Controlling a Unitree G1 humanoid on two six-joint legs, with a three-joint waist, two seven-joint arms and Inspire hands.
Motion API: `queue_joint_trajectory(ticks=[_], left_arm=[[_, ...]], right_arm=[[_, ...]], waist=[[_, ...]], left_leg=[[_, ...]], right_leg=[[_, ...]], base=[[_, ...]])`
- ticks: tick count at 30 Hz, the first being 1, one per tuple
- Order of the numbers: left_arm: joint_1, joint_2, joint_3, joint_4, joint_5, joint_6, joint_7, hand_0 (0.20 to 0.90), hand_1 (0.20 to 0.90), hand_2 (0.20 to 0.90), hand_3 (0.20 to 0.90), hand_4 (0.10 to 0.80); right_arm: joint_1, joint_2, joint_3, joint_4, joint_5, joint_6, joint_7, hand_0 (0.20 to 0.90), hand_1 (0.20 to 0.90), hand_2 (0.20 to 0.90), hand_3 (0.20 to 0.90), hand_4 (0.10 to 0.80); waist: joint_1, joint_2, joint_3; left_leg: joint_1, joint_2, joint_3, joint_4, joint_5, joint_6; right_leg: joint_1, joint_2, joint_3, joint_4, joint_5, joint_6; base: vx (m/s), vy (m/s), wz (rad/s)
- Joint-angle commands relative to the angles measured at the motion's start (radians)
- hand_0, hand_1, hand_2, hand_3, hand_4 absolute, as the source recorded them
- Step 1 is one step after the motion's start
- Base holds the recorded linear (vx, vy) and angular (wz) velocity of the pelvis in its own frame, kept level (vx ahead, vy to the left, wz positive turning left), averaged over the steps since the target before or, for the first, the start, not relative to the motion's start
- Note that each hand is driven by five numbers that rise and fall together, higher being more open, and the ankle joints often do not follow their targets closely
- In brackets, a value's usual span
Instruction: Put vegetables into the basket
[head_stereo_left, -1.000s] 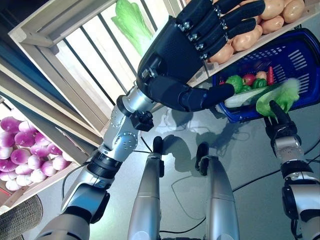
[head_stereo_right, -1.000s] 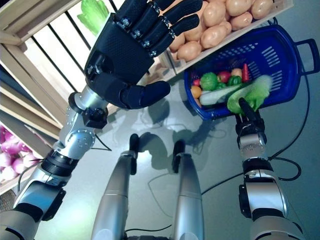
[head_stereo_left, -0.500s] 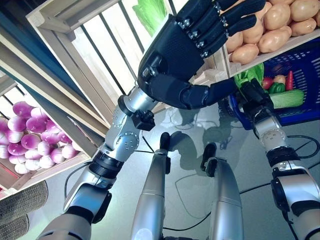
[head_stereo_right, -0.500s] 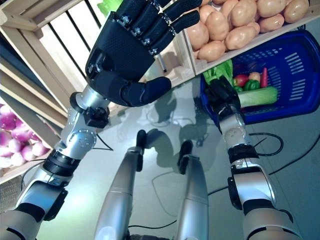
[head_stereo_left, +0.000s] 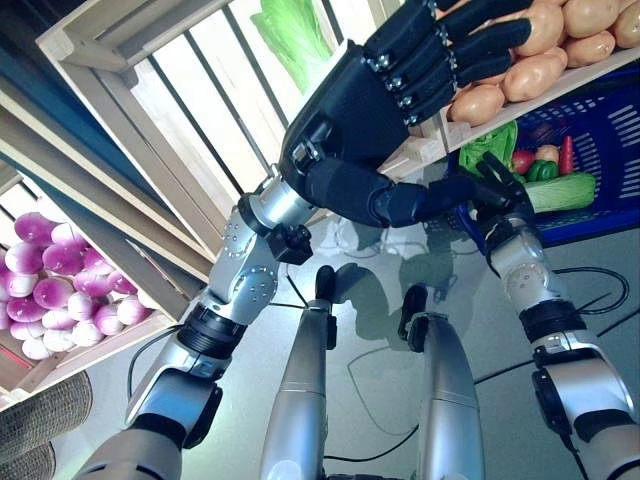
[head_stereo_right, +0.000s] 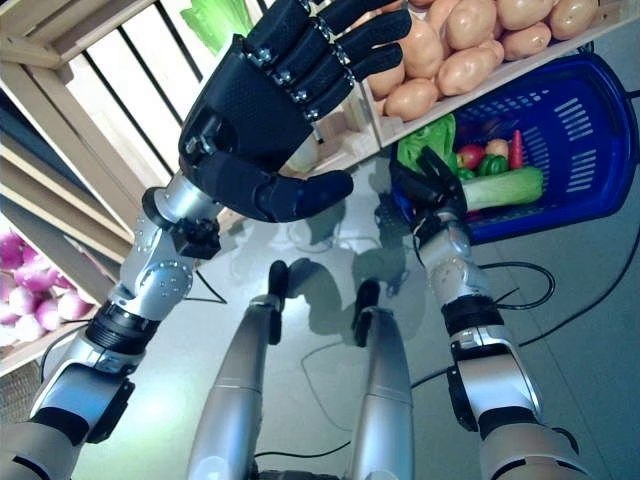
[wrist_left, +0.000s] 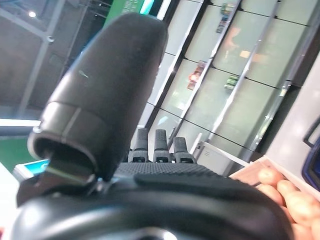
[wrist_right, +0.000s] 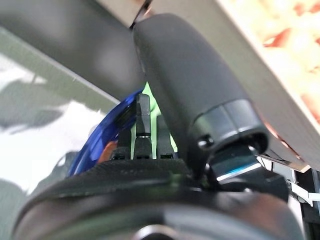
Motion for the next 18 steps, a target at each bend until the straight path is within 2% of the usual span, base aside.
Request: queue_joint_trajectory(ticks=[1, 8, 12, 17, 18], left_arm=[[-0.034, 0.009, 0.085, -0.183, 0.069, -0.064, 0.008, 0.900, 0.900, 0.900, 0.900, 0.800], [0.022, 0.075, 0.114, -0.237, 0.208, -0.051, 0.094, 0.900, 0.900, 0.900, 0.900, 0.800], [0.058, 0.112, 0.130, -0.251, 0.292, -0.072, 0.148, 0.900, 0.900, 0.900, 0.900, 0.800], [0.096, 0.150, 0.149, -0.252, 0.518, -0.112, 0.307, 0.900, 0.900, 0.900, 0.900, 0.800], [0.109, 0.160, 0.155, -0.249, 0.623, -0.123, 0.389, 0.900, 0.900, 0.900, 0.900, 0.800]], right_arm=[[0.017, 0.003, -0.024, -0.149, -0.073, -0.050, -0.107, 0.900, 0.900, 0.900, 0.900, 0.800], [0.182, 0.058, -0.024, -0.317, -0.143, -0.048, -0.164, 0.900, 0.900, 0.900, 0.900, 0.800], [0.276, 0.086, -0.009, -0.393, -0.226, -0.069, -0.222, 0.900, 0.900, 0.900, 0.900, 0.800], [0.359, 0.089, -0.004, -0.411, -0.302, -0.061, -0.276, 0.900, 0.900, 0.900, 0.900, 0.800], [0.377, 0.088, -0.004, -0.407, -0.293, -0.054, -0.273, 0.900, 0.900, 0.900, 0.900, 0.800]], waist=[[0.002, -0.019, -0.003], [-0.013, -0.026, -0.003], [-0.020, -0.029, -0.003], [-0.018, -0.030, -0.003], [-0.016, -0.031, -0.003]], left_leg=[[0.129, -0.048, 0.112, -0.084, -0.068, 0.093], [0.203, -0.047, 0.112, -0.151, -0.046, 0.090], [0.249, -0.045, 0.115, -0.182, -0.037, 0.086], [0.327, -0.057, 0.102, -0.220, -0.028, 0.085], [0.347, -0.060, 0.098, -0.229, -0.026, 0.083]], right_leg=[[0.105, 0.061, -0.017, -0.114, 0.112, -0.031], [0.188, 0.076, -0.011, -0.193, 0.126, -0.024], [0.241, 0.076, -0.012, -0.239, 0.132, -0.019], [0.327, 0.072, -0.020, -0.295, 0.138, -0.015], [0.352, 0.072, -0.021, -0.311, 0.139, -0.014]], base=[[0.000, 0.000, 0.00], [0.000, 0.000, 0.00], [0.000, 0.000, 0.00], [0.015, -0.004, -0.01], [0.067, -0.007, -0.04]])
